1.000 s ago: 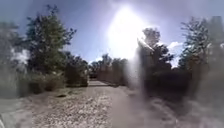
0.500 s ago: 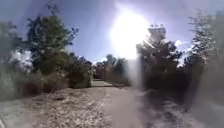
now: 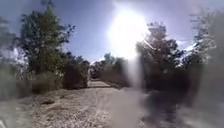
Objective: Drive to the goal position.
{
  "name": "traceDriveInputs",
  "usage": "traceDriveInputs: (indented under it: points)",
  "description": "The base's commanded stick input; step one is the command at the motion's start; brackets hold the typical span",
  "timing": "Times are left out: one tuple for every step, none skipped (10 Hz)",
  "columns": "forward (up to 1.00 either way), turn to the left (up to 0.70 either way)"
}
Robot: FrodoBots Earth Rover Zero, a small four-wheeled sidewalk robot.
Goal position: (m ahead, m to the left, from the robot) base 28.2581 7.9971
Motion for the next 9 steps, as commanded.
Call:
traceDriveInputs:
  points:
    - [0.7, 0.0]
    - [0.7, 0.0]
    - [0.7, 0.0]
    - [0.7, 0.0]
    - [0.7, 0.0]
    - [0.7, 0.11]
    - [0.7, 0.14]
    - [0.7, 0.14]
    - [0.7, 0.14]
